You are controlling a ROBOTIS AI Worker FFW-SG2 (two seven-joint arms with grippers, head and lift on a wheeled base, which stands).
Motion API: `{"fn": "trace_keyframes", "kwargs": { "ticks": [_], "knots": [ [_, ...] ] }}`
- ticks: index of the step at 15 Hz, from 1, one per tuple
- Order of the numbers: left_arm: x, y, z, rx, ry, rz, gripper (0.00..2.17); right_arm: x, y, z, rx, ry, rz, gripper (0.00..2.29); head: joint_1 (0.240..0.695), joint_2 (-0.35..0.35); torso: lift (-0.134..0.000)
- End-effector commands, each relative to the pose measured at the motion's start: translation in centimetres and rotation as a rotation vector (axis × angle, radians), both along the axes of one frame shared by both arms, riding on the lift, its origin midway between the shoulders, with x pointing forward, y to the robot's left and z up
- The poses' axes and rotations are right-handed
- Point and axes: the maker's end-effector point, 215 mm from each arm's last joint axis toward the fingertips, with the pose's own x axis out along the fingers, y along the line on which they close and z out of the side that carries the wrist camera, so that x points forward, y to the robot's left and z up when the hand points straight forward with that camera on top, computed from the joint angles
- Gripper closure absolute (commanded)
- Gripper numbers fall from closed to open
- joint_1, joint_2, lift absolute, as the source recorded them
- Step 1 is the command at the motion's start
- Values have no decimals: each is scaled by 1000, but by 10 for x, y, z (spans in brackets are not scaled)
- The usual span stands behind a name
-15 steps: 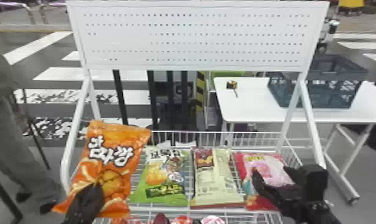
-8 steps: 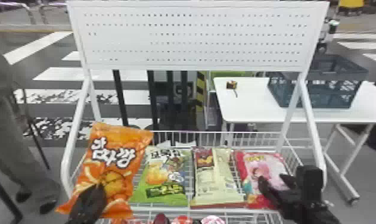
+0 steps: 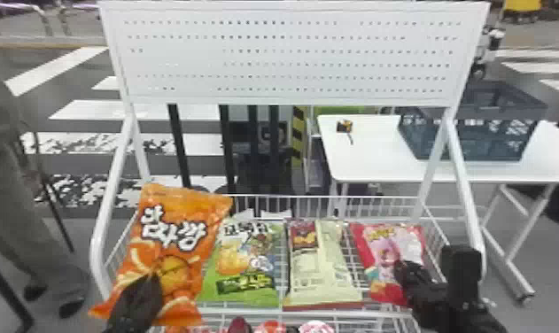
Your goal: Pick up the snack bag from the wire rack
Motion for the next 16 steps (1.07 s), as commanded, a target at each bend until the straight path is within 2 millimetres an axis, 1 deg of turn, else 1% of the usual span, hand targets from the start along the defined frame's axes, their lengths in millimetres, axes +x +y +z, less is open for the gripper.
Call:
{"fn": "trace_keyframes", "kwargs": {
  "ticks": [1,2,3,5,6,7,8,10,11,13,16],
  "knots": [
    [0,-1,0,0,-1,-2,2084,-7,8,24,7,-52,13,2216,499,0,0],
    [0,-3,-1,0,3,-4,2084,-11,14,41,14,-87,23,2213,499,0,0],
    [-1,-4,-1,1,3,-7,2084,-17,23,54,20,-113,38,2213,499,0,0],
    [-1,-5,-1,3,3,-8,2084,-33,39,78,22,-162,63,2213,499,0,0],
    [-2,-5,-2,4,4,-7,2084,-43,44,85,23,-176,66,2213,499,0,0],
    [-2,-5,-1,5,1,-10,2084,-54,47,87,35,-178,71,2213,499,0,0],
    [-2,-5,-1,4,3,-10,2084,-66,49,93,46,-201,74,2213,499,0,0],
    [-3,-4,-2,8,4,-10,2084,-96,49,107,83,-257,71,2213,499,0,0],
    [-3,-3,-2,8,6,-8,2084,-113,48,117,108,-297,68,2213,499,0,0],
    [-4,0,-2,9,6,-1,2084,-144,43,132,118,-345,58,2213,499,0,0],
    [-4,5,-1,11,6,7,2084,-186,29,140,114,-350,36,2213,499,0,0]
  ]
}}
